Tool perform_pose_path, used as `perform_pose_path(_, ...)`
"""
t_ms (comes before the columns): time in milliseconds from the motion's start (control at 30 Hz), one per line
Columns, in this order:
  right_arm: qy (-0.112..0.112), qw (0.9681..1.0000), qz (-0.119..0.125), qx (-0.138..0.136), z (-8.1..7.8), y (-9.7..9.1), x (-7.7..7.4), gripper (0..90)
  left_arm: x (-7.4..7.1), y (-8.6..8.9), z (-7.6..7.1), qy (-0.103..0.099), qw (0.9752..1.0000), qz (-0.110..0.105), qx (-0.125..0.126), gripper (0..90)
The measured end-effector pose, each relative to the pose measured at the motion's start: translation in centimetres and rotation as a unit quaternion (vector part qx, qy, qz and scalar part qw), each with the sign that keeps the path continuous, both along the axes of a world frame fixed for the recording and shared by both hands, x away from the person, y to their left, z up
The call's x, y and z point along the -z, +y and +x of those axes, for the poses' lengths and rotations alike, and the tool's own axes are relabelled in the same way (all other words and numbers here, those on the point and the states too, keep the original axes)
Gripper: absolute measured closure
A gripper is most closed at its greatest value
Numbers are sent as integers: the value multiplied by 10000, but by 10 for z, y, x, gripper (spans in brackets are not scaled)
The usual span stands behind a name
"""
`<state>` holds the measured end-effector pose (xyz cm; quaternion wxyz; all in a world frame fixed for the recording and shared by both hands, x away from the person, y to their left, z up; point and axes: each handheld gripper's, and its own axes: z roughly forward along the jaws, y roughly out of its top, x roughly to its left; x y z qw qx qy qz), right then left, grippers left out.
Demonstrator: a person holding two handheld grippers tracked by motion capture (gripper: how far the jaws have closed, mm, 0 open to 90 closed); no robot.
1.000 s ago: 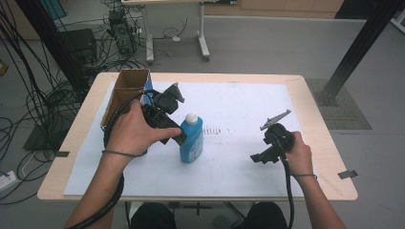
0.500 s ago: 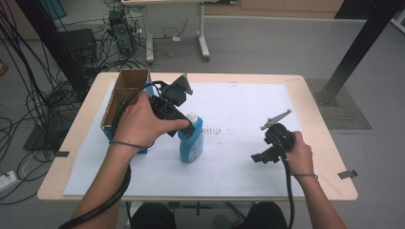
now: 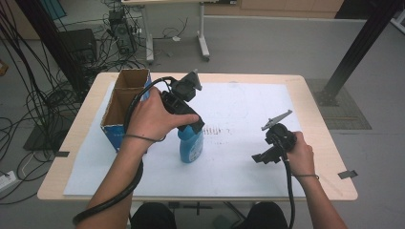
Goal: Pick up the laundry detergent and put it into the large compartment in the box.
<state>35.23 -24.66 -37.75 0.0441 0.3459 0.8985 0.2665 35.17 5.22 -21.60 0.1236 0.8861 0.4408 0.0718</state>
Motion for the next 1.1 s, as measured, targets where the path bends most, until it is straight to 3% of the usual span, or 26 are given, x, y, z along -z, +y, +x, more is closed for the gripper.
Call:
perform_pose_path(467, 2, 10000, -23, -1, -1, -1, 0, 60, 12, -6, 16, 116, 9999, -56, -89, 81)
perform_pose_path(633, 6, 10000, -13, -7, -1, -1, 0, 60, 16, -10, 19, 71, 9999, 69, -109, 81)
perform_pose_path(1100, 30, 10000, -4, 2, -1, -1, 2, 60, 28, -17, 25, 94, 9998, 146, -107, 79)
